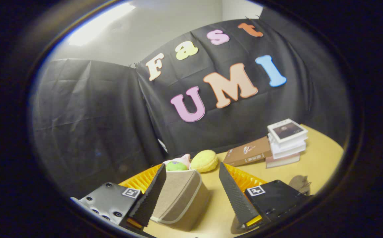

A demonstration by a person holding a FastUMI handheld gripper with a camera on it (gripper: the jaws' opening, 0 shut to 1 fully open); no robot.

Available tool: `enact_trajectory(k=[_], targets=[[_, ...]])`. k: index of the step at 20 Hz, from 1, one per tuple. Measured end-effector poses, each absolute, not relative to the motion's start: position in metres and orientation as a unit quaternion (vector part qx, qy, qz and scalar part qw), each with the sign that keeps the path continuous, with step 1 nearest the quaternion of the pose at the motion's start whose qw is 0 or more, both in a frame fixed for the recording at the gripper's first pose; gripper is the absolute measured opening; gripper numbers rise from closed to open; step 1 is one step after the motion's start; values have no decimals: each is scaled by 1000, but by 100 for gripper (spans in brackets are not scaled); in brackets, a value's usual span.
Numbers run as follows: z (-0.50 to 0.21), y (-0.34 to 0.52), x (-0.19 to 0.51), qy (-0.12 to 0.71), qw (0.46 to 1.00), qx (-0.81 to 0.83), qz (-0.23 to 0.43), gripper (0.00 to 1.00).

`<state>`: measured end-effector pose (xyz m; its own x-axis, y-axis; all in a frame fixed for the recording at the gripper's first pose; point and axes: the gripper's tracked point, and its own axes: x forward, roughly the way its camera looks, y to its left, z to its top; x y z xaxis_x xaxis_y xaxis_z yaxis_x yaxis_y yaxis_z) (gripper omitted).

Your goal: Open the storage box then place both shoes into the box .Put the left shoe in first, then the right shoe, with the right side of both shoes facing outward in a uniform manner.

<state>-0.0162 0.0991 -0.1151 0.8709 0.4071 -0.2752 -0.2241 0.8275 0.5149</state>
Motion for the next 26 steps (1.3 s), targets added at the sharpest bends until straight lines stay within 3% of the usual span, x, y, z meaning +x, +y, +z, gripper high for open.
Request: enact_trajectory(k=[8, 17, 26], targets=[[-169, 153, -42, 300, 846, 379, 226, 100], [-230, 166, -56, 374, 759, 496, 195, 100], [-253, 176, -72, 399, 670, 601, 173, 100]])
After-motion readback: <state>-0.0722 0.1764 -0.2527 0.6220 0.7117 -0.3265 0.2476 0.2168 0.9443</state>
